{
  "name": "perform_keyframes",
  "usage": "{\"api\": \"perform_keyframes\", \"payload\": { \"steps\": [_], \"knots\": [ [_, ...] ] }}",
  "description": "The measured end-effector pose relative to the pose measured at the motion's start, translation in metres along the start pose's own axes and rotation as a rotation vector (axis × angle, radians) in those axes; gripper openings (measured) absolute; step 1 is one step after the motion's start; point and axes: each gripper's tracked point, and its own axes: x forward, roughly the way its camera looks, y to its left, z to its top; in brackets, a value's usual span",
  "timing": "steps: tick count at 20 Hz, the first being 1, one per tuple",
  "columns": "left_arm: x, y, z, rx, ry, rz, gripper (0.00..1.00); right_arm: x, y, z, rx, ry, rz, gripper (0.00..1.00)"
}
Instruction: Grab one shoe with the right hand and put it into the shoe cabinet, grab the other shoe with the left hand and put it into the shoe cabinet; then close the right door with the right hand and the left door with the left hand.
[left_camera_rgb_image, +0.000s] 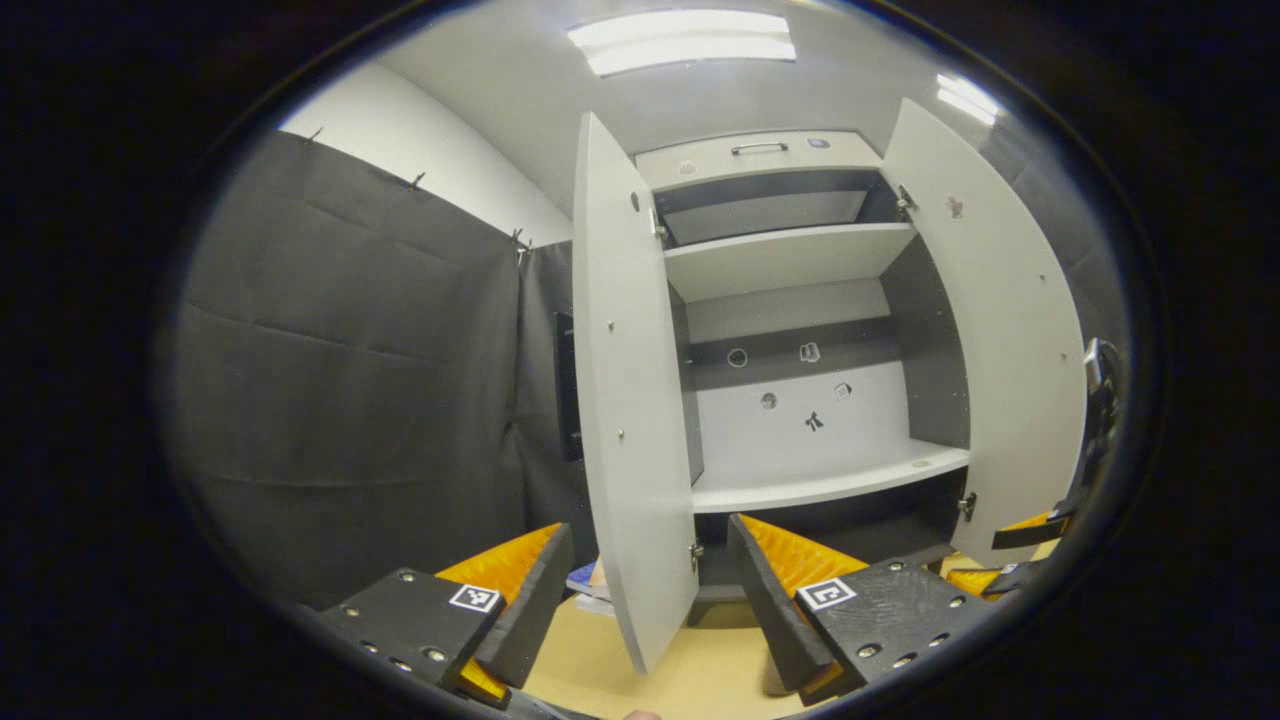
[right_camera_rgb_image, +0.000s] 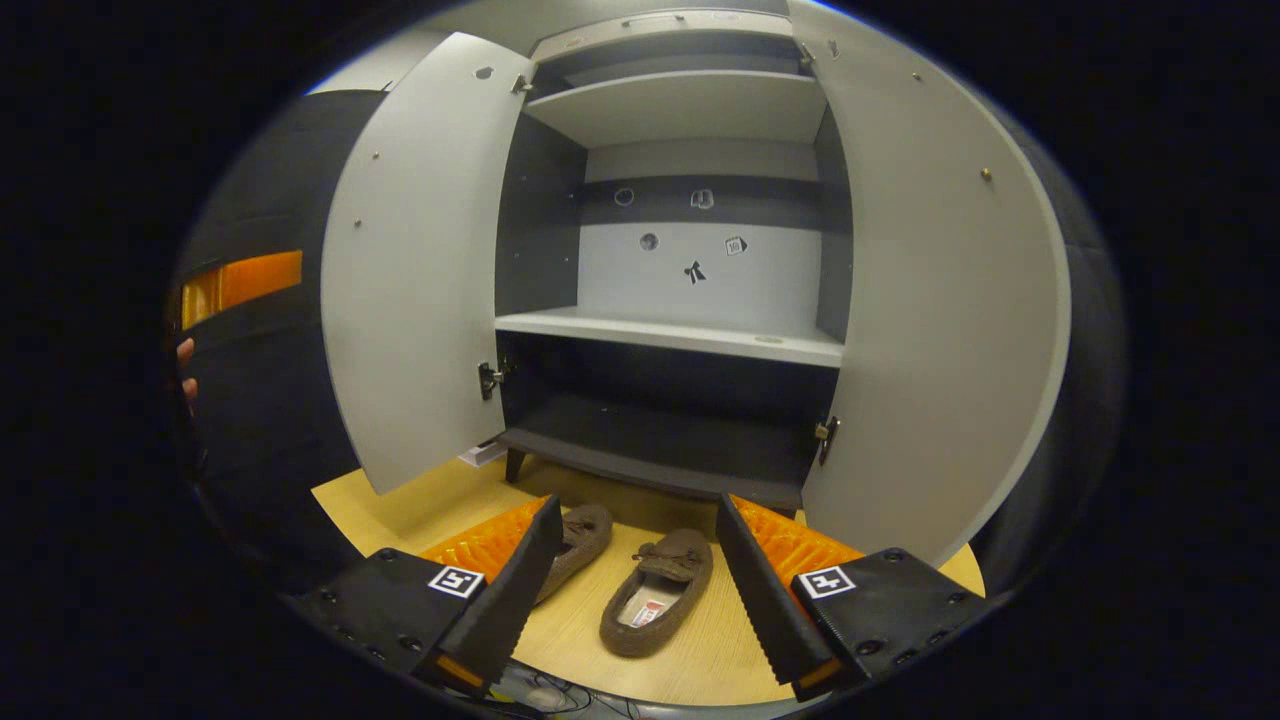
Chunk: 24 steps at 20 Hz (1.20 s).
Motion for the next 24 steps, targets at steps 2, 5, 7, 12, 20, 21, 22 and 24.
{"api": "perform_keyframes", "payload": {
  "steps": [2,5,7,12,20,21,22,24],
  "knots": [
    [0.0,0.001,0.0,-0.005,0.009,0.008,0.91,0.02,0.005,-0.011,0.012,0.045,0.011,0.98],
    [-0.002,0.004,0.001,-0.005,0.023,0.031,0.91,0.045,0.011,-0.028,0.008,0.106,0.013,0.98],
    [-0.002,0.005,-0.002,0.0,0.035,0.054,0.91,0.058,0.014,-0.036,-0.001,0.142,0.016,0.97],
    [-0.005,0.011,0.001,-0.005,0.056,0.098,0.92,0.085,0.02,-0.081,0.017,0.277,0.014,0.97],
    [0.001,0.036,-0.01,0.006,0.072,0.141,0.92,0.11,0.019,-0.156,0.059,0.499,-0.014,0.84],
    [0.001,0.038,-0.011,0.01,0.074,0.144,0.91,0.112,0.021,-0.162,0.064,0.521,-0.015,0.83],
    [0.001,0.039,-0.011,0.013,0.076,0.146,0.91,0.115,0.022,-0.167,0.068,0.54,-0.014,0.83],
    [0.001,0.04,-0.011,0.014,0.076,0.147,0.91,0.122,0.019,-0.174,0.076,0.562,-0.042,0.68]
  ]
}}
